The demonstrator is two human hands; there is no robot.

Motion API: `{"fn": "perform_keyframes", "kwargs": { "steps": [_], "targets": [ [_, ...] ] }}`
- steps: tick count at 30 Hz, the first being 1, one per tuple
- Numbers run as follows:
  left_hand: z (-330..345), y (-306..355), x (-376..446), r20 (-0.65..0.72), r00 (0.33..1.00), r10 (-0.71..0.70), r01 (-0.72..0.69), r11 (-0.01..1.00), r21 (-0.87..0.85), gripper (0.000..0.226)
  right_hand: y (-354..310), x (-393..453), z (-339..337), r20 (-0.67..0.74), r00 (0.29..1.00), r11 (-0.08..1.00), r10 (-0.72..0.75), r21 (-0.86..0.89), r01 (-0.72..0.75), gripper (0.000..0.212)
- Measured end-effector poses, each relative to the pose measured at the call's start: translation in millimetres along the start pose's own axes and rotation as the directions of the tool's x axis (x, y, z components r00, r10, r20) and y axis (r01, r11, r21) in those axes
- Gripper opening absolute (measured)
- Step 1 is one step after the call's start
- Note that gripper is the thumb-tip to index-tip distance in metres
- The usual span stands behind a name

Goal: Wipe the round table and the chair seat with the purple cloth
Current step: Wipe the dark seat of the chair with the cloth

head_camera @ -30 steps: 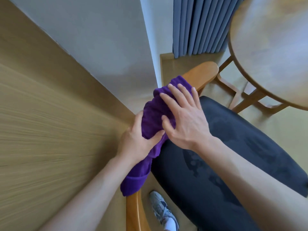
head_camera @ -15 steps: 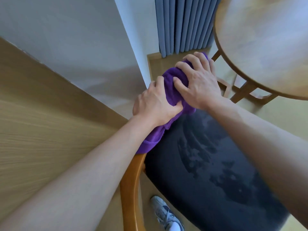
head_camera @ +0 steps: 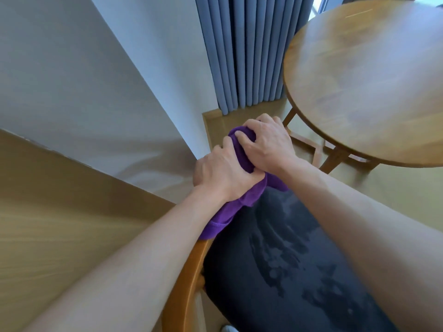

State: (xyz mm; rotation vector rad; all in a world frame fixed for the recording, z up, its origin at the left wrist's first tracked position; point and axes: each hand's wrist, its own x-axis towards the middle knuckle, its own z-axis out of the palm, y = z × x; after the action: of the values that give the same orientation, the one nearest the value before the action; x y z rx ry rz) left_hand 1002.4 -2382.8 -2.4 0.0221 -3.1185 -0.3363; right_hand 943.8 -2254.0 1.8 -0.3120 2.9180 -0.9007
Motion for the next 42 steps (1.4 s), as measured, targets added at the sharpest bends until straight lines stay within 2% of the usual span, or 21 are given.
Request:
{"fn": "perform_keyframes", "kwargs": {
  "steps": [2, 6, 9, 12, 17, 20, 22, 25, 27, 29, 31, 32, 36, 39, 42],
  "targets": [
    [5, 11, 8, -0.020, 1.000, -0.004, 0.004, 1.000, 0.004, 0.091, 0, 7, -9, 0.068, 0.997, 0.994, 0.037, 0.099, -0.043, 0.030],
    [10, 28, 19, -0.033, 0.997, -0.064, 0.064, 0.998, 0.006, 0.090, 6, 22, -24, 0.184, 0.971, 0.933, 0.150, 0.298, -0.201, 0.041],
    [8, 28, 22, -0.012, 0.997, -0.076, 0.076, 0.997, -0.020, 0.090, 6, 24, -24, 0.230, 0.949, 0.868, 0.215, 0.400, -0.294, 0.047],
    [6, 24, 29, 0.024, 0.995, -0.092, 0.094, 0.992, -0.079, 0.084, 10, 27, -25, 0.297, 0.918, 0.775, 0.261, 0.503, -0.383, 0.044],
    [6, 14, 48, 0.100, 0.994, -0.041, 0.054, 0.989, -0.140, 0.077, 17, 33, -24, 0.383, 0.883, 0.669, 0.272, 0.584, -0.460, 0.037],
    [7, 12, 46, 0.106, 0.994, -0.023, 0.039, 0.987, -0.155, 0.073, 19, 32, -25, 0.389, 0.875, 0.680, 0.289, 0.560, -0.474, 0.042],
    [4, 12, 39, 0.117, 0.993, -0.009, 0.028, 0.986, -0.165, 0.069, 18, 29, -23, 0.339, 0.895, 0.732, 0.291, 0.523, -0.436, 0.050],
    [-3, -1, 12, 0.115, 0.993, -0.038, 0.059, 0.981, -0.183, 0.074, 17, 28, -20, 0.217, 0.951, 0.862, 0.219, 0.414, -0.293, 0.053],
    [-6, -17, -17, 0.109, 0.991, -0.083, 0.104, 0.973, -0.205, 0.077, 16, 24, -18, 0.152, 0.979, 0.929, 0.138, 0.322, -0.181, 0.048],
    [-9, -31, -49, 0.082, 0.990, -0.117, 0.131, 0.970, -0.206, 0.078, 16, 12, -14, 0.076, 0.997, 0.990, 0.034, 0.133, -0.044, 0.040],
    [-11, -38, -75, 0.054, 0.988, -0.144, 0.152, 0.969, -0.193, 0.080, 13, -8, -6, 0.025, 0.996, 0.993, -0.085, -0.080, 0.086, 0.041],
    [-12, -40, -85, 0.049, 0.986, -0.157, 0.164, 0.968, -0.190, 0.081, 11, -19, -3, 0.025, 0.992, 0.983, -0.125, -0.131, 0.127, 0.044],
    [-19, -51, -118, 0.078, 0.974, -0.214, 0.227, 0.942, -0.246, 0.085, 2, -45, 5, 0.104, 0.986, 0.978, -0.127, -0.155, 0.143, 0.063],
    [-17, -51, -122, 0.057, 0.975, -0.213, 0.220, 0.953, -0.209, 0.087, 4, -45, 6, 0.133, 0.981, 0.965, -0.143, -0.201, 0.168, 0.075],
    [-14, -44, -107, 0.006, 0.980, -0.198, 0.197, 0.971, -0.137, 0.080, 8, -37, 2, 0.118, 0.981, 0.974, -0.155, -0.149, 0.172, 0.072]
  ]
}}
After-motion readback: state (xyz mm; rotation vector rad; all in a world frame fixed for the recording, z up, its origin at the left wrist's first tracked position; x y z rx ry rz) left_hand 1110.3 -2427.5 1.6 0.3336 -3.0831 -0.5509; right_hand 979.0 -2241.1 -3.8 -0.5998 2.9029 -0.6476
